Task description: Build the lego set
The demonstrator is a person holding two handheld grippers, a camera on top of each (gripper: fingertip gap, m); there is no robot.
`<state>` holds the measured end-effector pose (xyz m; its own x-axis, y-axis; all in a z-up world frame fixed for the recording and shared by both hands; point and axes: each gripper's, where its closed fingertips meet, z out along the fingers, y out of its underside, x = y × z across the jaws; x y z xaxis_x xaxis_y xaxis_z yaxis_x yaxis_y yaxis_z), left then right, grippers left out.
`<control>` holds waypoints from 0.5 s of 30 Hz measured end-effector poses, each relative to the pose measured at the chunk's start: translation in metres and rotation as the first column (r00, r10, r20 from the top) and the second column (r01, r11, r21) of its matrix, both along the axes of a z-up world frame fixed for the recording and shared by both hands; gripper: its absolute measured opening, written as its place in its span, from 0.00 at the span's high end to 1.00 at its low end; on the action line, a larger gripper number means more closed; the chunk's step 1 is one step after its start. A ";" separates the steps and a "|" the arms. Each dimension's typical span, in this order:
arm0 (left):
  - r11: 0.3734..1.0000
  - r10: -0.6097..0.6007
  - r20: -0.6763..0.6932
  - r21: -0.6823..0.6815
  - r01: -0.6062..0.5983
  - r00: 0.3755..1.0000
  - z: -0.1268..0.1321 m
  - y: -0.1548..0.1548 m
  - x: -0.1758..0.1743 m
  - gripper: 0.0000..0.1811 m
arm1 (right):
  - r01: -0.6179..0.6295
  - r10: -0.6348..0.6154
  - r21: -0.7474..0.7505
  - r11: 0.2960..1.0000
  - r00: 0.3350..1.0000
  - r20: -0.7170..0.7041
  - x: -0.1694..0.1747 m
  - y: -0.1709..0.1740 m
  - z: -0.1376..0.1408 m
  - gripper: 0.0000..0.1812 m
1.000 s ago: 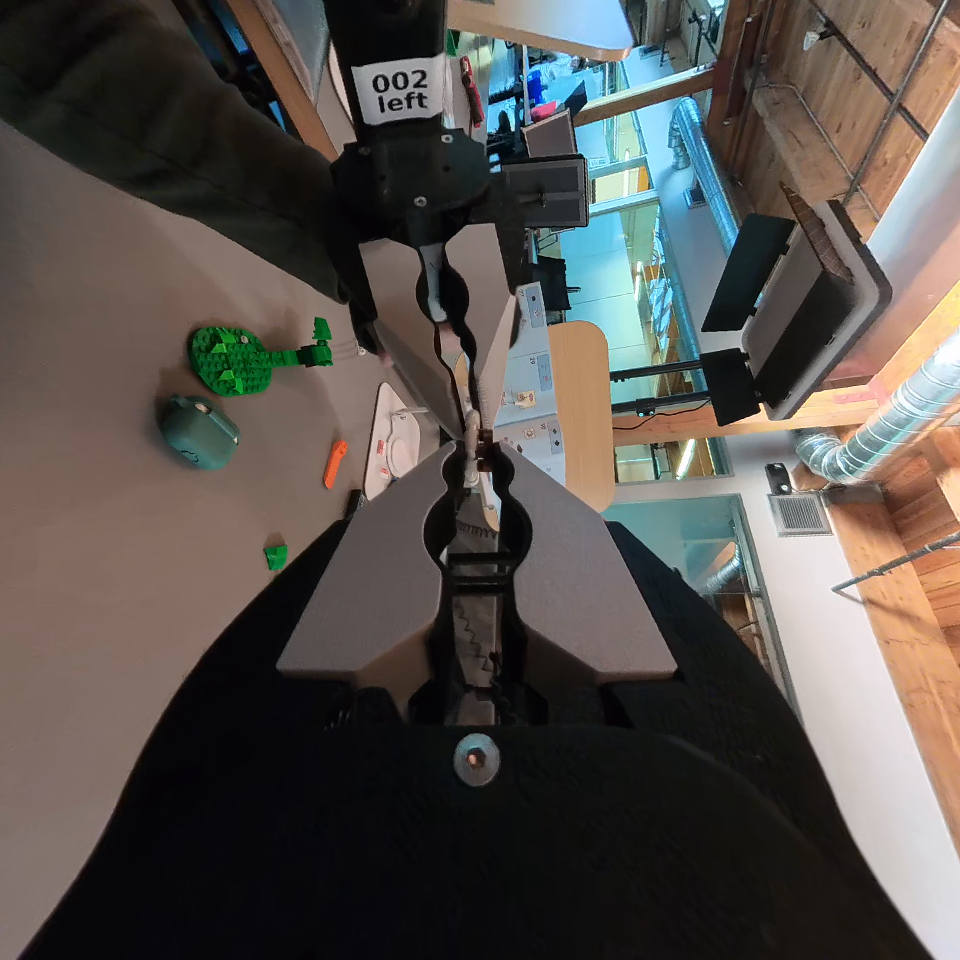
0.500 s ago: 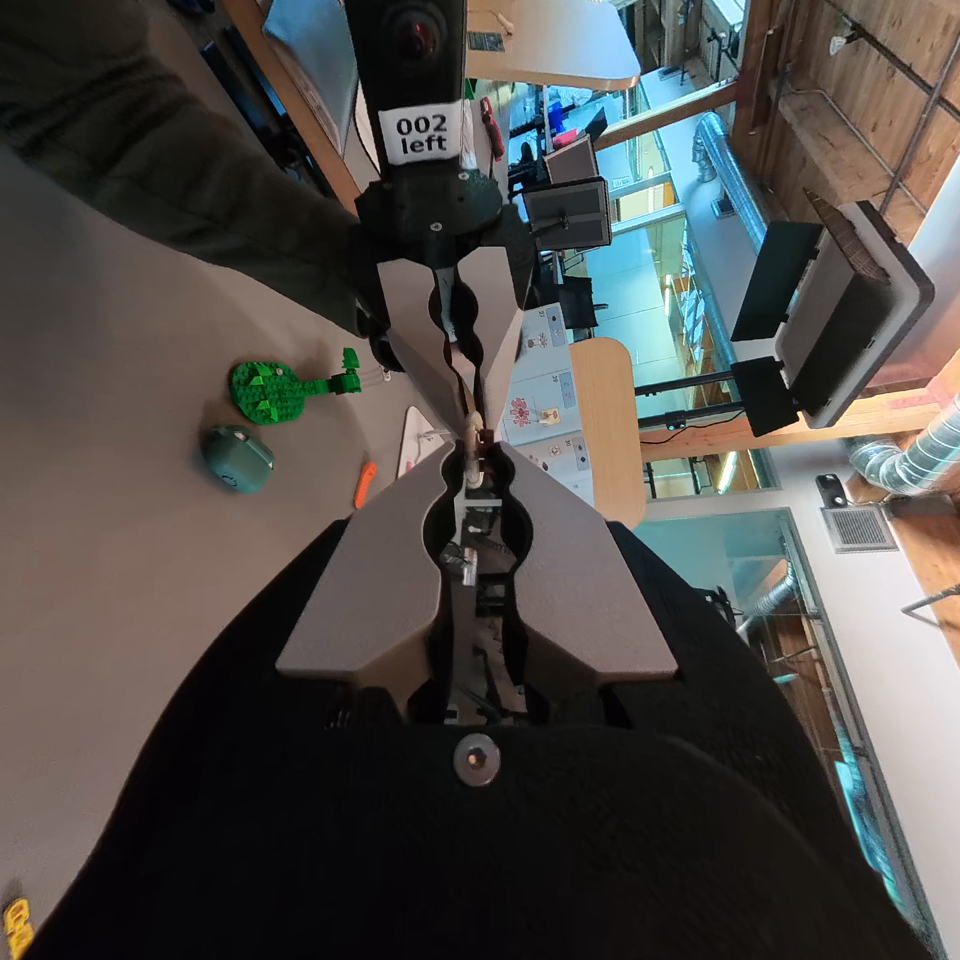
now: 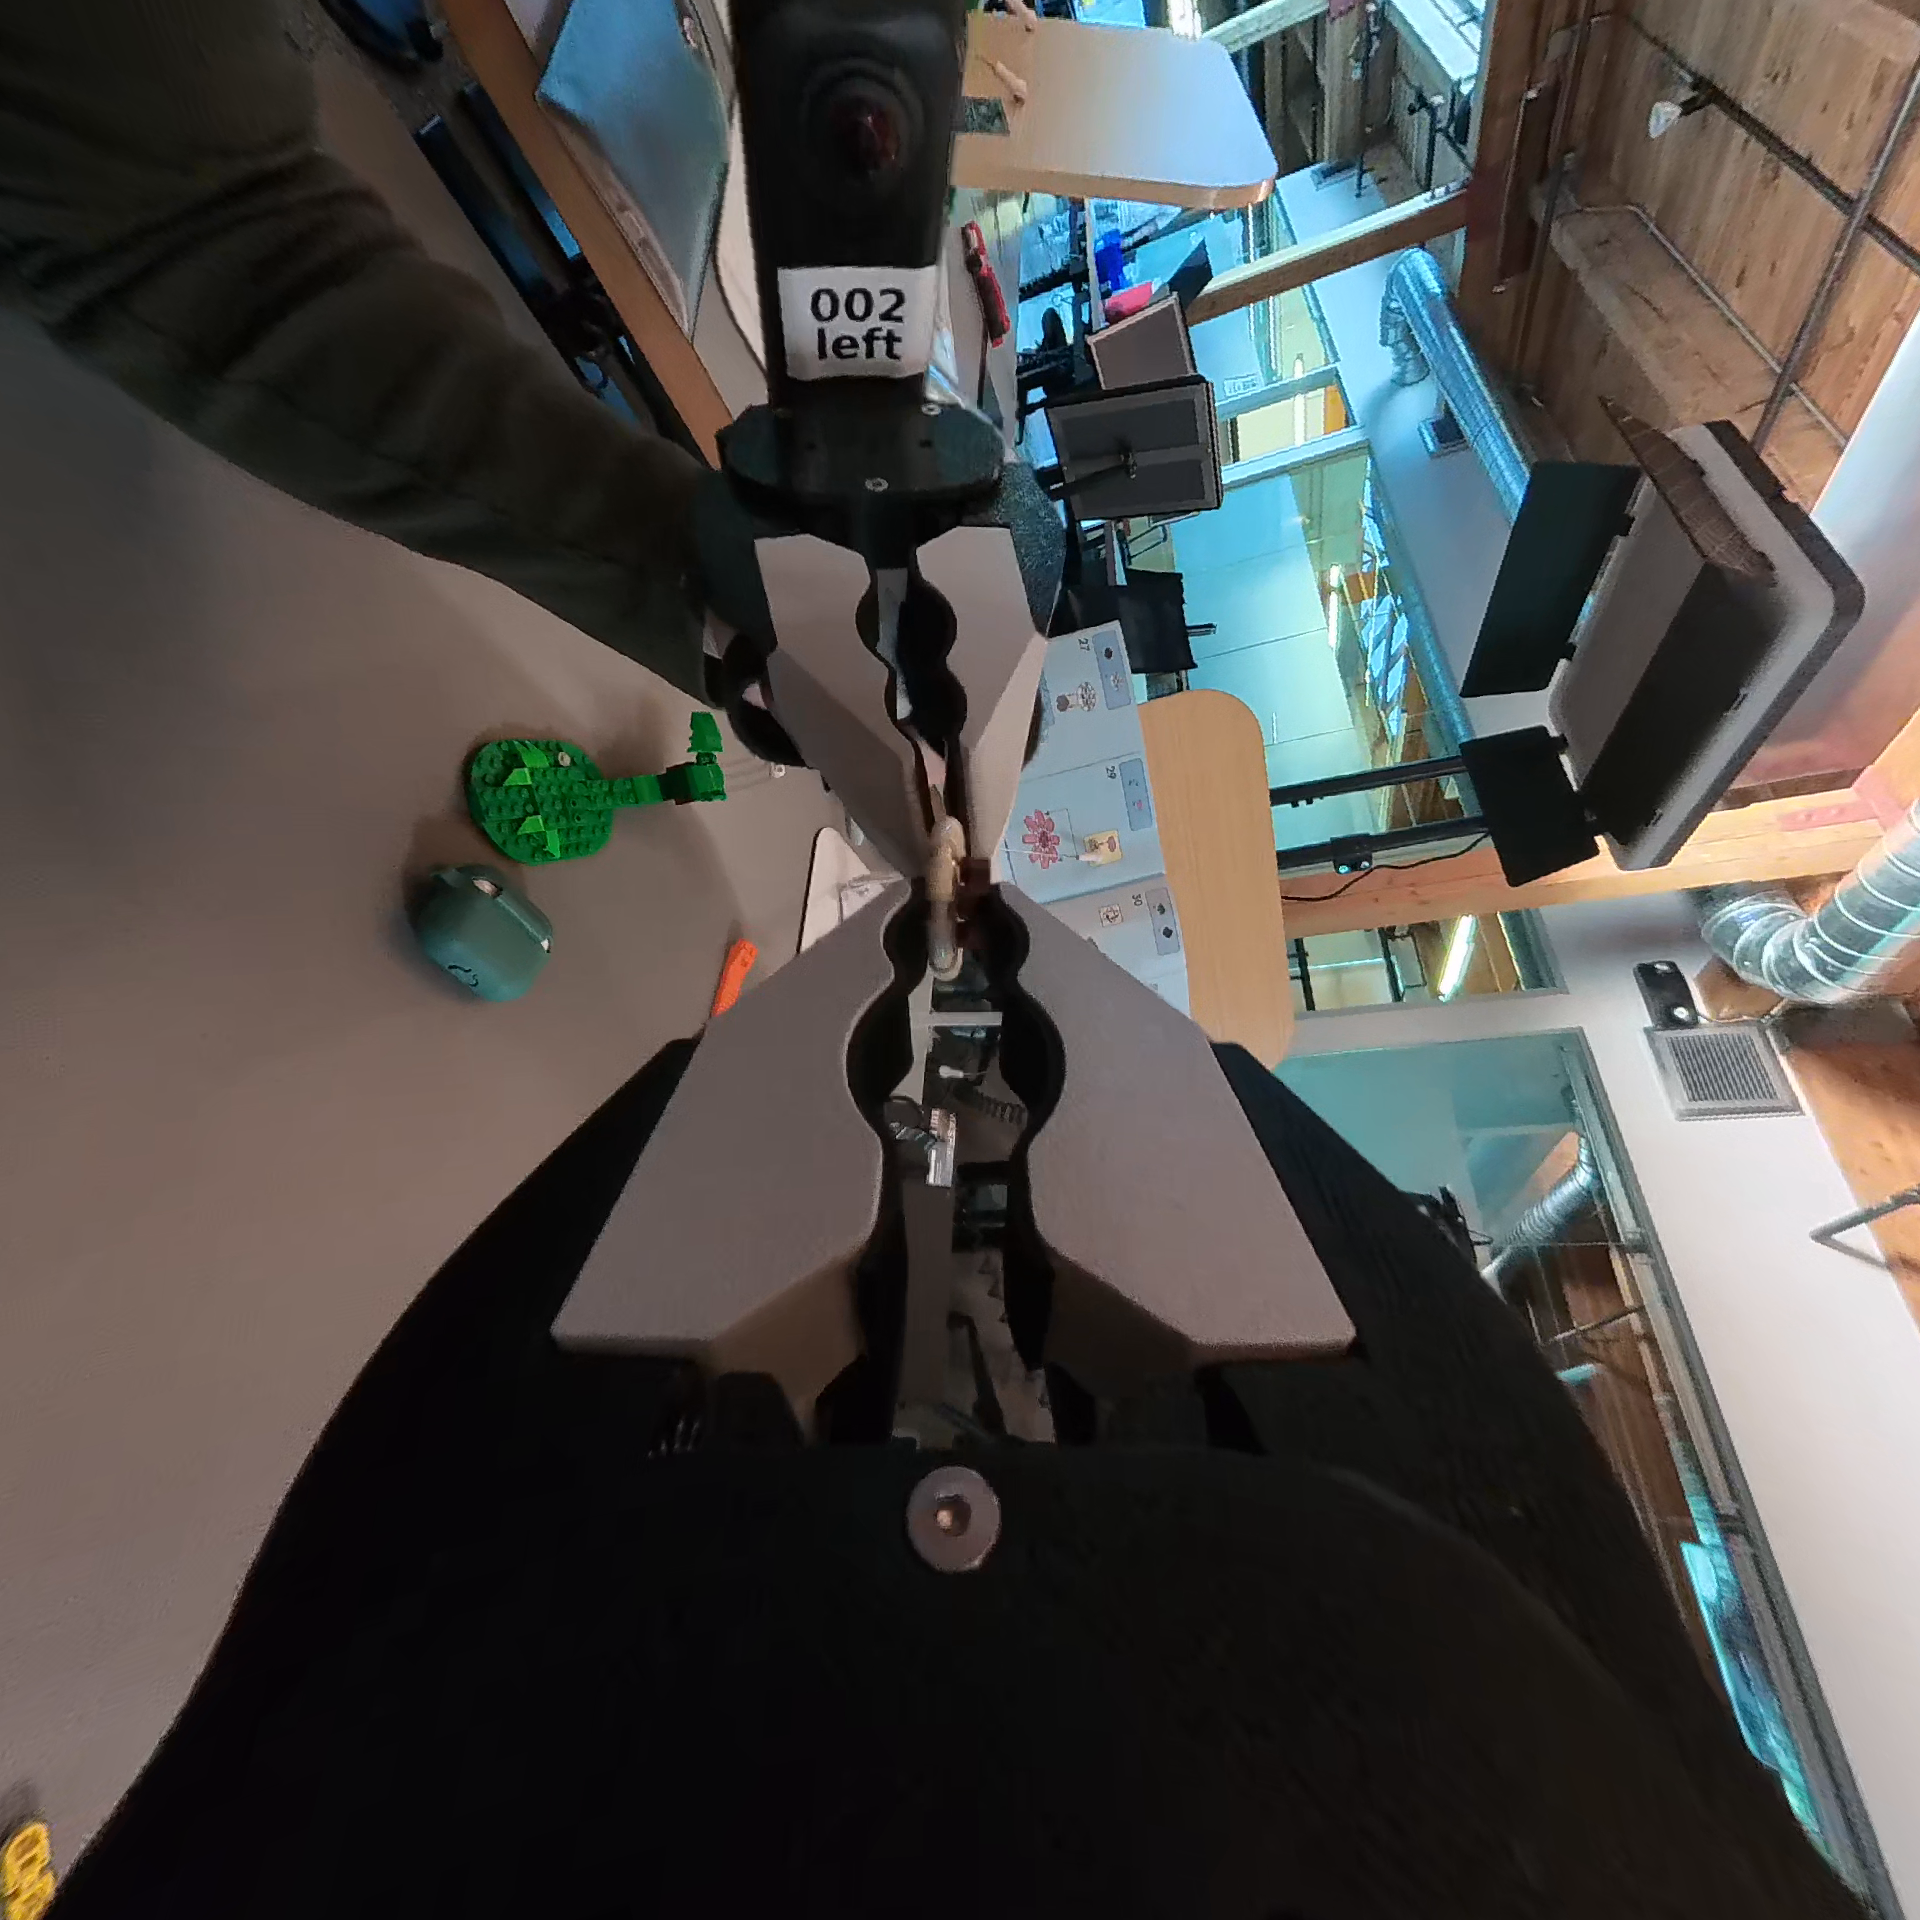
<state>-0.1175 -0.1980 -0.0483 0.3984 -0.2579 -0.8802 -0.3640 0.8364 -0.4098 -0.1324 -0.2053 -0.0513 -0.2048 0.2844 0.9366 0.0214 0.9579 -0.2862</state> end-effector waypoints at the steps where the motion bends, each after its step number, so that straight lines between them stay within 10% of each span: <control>1: 1.000 0.007 0.005 0.011 -0.007 1.000 0.001 0.000 0.000 1.00 | 0.004 -0.004 0.001 1.000 1.000 -0.001 0.000 0.000 0.000 0.95; 15: 0.997 0.064 -0.037 0.032 -0.063 0.997 -0.003 0.002 -0.001 0.93 | 0.057 -0.058 0.015 0.998 0.997 0.049 0.000 0.013 -0.005 0.95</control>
